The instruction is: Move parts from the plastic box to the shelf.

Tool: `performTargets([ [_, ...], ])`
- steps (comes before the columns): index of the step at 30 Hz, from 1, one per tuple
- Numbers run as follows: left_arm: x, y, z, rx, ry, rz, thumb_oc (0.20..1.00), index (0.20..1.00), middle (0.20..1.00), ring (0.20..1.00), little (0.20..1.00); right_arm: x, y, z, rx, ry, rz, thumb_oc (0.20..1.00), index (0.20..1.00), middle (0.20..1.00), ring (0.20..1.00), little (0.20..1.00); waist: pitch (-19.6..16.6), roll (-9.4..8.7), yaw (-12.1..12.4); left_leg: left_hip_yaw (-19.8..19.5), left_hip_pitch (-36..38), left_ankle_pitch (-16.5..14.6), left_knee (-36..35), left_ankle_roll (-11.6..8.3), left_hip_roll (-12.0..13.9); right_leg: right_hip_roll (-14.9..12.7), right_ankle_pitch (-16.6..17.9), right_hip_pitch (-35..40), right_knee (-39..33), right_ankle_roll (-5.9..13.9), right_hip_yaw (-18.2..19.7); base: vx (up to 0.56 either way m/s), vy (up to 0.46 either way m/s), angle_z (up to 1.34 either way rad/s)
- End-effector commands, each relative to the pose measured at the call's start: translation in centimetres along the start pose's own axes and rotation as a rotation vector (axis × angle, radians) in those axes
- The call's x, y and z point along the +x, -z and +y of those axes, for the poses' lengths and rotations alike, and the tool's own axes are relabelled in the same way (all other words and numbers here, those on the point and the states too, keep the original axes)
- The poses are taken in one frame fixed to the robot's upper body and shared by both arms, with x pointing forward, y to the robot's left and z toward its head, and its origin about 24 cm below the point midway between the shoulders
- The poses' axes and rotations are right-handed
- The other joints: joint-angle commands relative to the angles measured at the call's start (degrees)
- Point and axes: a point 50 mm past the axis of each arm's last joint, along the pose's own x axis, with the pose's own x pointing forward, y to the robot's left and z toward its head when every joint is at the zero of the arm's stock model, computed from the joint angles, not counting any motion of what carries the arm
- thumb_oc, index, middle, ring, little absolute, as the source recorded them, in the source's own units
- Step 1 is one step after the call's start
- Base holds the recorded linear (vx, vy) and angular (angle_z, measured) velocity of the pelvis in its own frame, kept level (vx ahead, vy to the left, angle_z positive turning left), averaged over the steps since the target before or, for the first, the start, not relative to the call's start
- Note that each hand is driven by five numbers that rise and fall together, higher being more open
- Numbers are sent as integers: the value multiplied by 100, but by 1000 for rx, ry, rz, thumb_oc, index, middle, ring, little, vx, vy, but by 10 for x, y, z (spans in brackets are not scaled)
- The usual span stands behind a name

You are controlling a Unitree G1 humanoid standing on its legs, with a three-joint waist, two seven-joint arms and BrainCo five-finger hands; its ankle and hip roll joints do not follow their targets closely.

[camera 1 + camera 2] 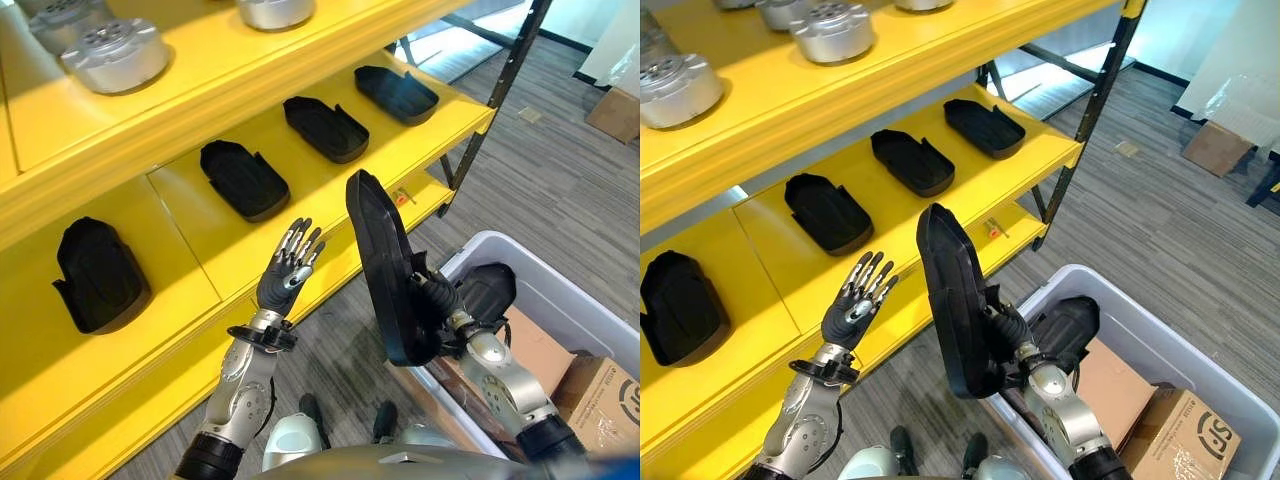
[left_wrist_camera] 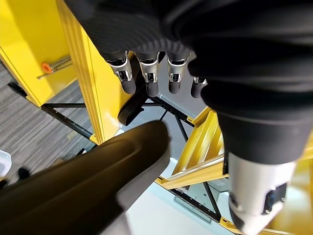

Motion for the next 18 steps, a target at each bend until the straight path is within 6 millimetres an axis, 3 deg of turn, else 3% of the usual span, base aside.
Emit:
performTargets([
  [1, 1, -21, -9, 12, 38, -114, 1000, 1000, 1000, 1000, 1000, 6, -26, 4, 29, -6, -134, 200, 200, 200, 200, 200, -311, -51, 76, -146, 139, 102, 622, -286, 410, -42, 420, 65, -173, 528, -177, -30, 254, 46],
  [9, -1, -27, -5, 71, 6, -124, 1000, 1000, 1000, 1000, 1000, 3, -22, 11, 31, -40, -111, 200, 200, 200, 200, 200, -348, 135, 83, -43, 667, -201, -507, -161, 210, -282, 455, 56, 32, 758, -393, -92, 322, 28],
  [12, -2, -29, -3, 121, 6, -116, 1000, 1000, 1000, 1000, 1000, 4, -23, 15, 51, -53, -115, 200, 200, 200, 200, 200, -339, 143, 164, -89, 741, -339, -782, -61, 30, -393, 527, 136, 26, 894, -447, -160, 419, 56],
  [18, -6, -41, 4, 223, -61, -137, 1000, 1000, 1000, 1000, 1000, 6, -26, 25, 84, -72, -128, 200, 200, 200, 200, 200, -244, 136, 388, -274, 786, -315, -1120, 88, -214, -686, 858, 67, -9, 1257, -562, -191, 370, 56],
])
